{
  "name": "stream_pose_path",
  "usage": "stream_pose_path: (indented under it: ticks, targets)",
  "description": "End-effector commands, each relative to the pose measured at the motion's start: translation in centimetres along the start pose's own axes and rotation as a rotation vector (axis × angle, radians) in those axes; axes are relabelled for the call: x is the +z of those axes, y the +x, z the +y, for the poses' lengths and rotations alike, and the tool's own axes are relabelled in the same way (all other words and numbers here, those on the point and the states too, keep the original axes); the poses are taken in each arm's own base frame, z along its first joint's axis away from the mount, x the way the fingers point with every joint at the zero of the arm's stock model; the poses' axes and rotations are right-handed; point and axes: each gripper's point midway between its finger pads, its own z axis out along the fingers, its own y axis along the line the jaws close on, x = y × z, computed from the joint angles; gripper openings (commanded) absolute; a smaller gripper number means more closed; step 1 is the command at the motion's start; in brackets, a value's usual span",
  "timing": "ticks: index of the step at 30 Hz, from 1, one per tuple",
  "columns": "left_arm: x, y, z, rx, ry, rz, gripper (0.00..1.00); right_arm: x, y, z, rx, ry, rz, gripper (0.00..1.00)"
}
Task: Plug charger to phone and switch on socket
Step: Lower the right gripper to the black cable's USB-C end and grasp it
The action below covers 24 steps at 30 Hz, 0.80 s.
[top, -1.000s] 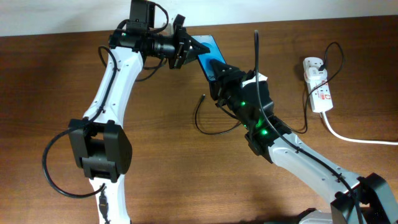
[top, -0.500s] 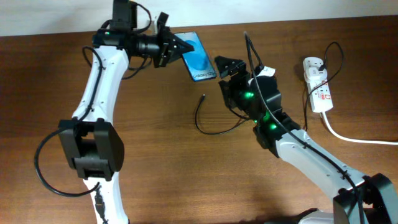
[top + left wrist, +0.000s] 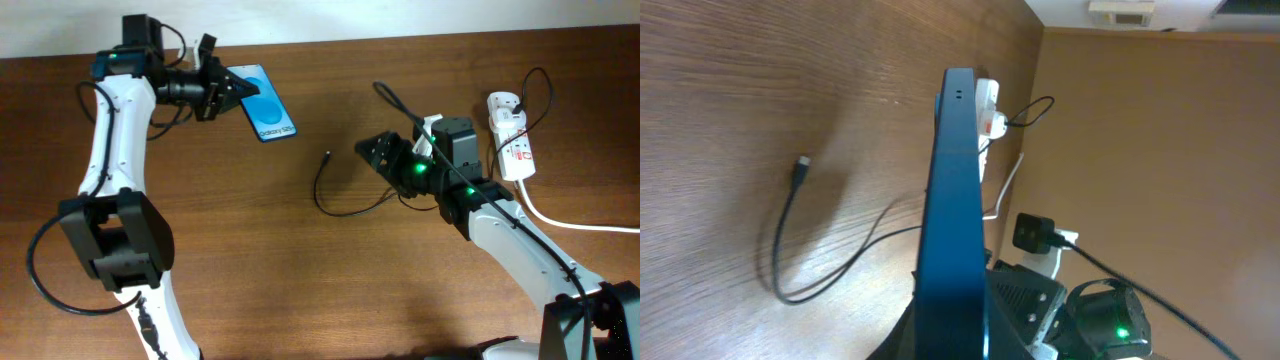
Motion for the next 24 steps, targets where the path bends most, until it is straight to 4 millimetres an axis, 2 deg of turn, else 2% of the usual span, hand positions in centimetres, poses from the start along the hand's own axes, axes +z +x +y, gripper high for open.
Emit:
stream_pose_path:
  ticks: [1,4,7,10,13,16,19,21,24]
  targets:
    - [-1.5,-0.4,-0.7,0.063,0.032,-0.019,0.00,-0.2,1.1,0.2,-0.138,-0.017,0.062,0.84]
    - [-2.7,-0.9,-0.3,0.055,0.048,-0.039,0.00,-0.5,1.5,-0.5,-0.165,0.036,0.095,0.79]
    - [-3.9,-1.3,-0.2,0.053,0.078,-0.056,0.00,-1.2,0.8,-0.2,-0.207,0.115,0.096,0.77]
    - [-4.7,-1.6,0.2,0.040,0.076,-0.071,0.00,-2.2,-0.3,1.1,-0.278,0.230,0.068,0.76]
    - [-4.8,-1.6,0.3,0.037,0.075,-0.073,0.00,-1.9,-1.0,2.8,-0.326,0.314,0.070,0.75]
    - [-4.8,-1.6,0.3,0.036,0.075,-0.073,0.00,0.4,-1.0,4.2,-0.359,0.349,0.125,0.72]
    - [-4.8,-1.5,0.3,0.028,0.074,-0.069,0.00,3.0,-0.7,4.5,-0.363,0.372,0.178,0.66]
    - [-4.8,-1.2,0.4,0.014,0.072,-0.061,0.00,5.6,-0.6,3.6,-0.336,0.402,0.203,0.62]
    - [-4.8,-1.0,0.5,0.011,0.071,-0.056,0.00,7.7,-0.7,1.9,-0.274,0.430,0.207,0.54]
